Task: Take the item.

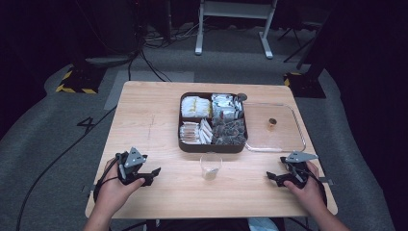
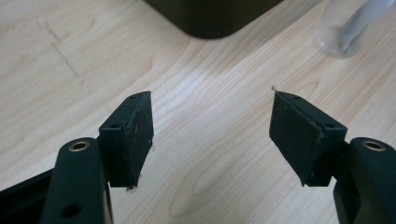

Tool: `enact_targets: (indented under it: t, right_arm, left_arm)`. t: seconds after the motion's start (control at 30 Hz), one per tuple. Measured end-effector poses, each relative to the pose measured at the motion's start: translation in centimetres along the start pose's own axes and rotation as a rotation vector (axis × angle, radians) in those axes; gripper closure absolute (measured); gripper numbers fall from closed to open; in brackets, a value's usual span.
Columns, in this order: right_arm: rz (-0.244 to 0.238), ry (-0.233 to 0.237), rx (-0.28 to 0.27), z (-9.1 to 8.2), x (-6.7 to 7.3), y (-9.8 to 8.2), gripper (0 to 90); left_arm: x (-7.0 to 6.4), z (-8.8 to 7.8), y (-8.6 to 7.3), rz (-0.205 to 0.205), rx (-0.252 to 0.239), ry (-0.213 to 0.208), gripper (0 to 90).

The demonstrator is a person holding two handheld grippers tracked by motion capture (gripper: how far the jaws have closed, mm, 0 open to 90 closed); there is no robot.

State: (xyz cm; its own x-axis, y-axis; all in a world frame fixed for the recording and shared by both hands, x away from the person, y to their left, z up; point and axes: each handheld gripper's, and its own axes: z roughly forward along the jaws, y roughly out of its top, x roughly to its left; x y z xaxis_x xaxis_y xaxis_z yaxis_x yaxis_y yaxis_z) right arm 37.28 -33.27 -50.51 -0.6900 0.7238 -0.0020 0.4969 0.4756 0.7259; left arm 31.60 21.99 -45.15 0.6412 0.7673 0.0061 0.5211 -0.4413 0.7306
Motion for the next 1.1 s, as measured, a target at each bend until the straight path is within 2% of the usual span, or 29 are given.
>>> enact_targets:
  t: [0.17, 0.43, 0.7, 0.8, 0.87, 0.97, 1.1]
  right_arm:
    - [0.000, 0.000, 0.000, 0.0, 0.0, 0.0, 7.5]
    - [0.000, 0.000, -0.001, 0.0, 0.0, 0.0, 7.5]
    - [0.000, 0.000, -0.001, 0.0, 0.0, 0.0, 7.5]
    - [0.000, 0.000, -0.001, 0.0, 0.0, 0.0, 7.5]
    - [0.000, 0.000, -0.001, 0.0, 0.0, 0.0, 7.5]
    - [0.000, 0.000, -0.001, 0.0, 0.0, 0.0, 7.5]
    - [0.000, 0.000, -0.001, 0.0, 0.0, 0.0, 7.5]
  left_arm:
    - [0.9, 0.5, -1.8, -0.022, 0.030, 0.011, 31.0]
    - [1.9, 1.2, -3.6, -0.073, 0.085, 0.022, 29.3]
    - [2.5, 1.6, -4.5, -0.078, 0.124, 0.048, 26.7]
    - [2.9, 1.7, -4.9, -0.088, 0.109, 0.059, 21.2]
    - [3.1, 1.7, -5.0, -0.095, 0.103, 0.064, 20.7]
    - [3.4, 1.9, -5.5, -0.098, 0.067, 0.067, 14.2]
    - [3.4, 2.0, -5.5, -0.103, 0.061, 0.069, 13.4]
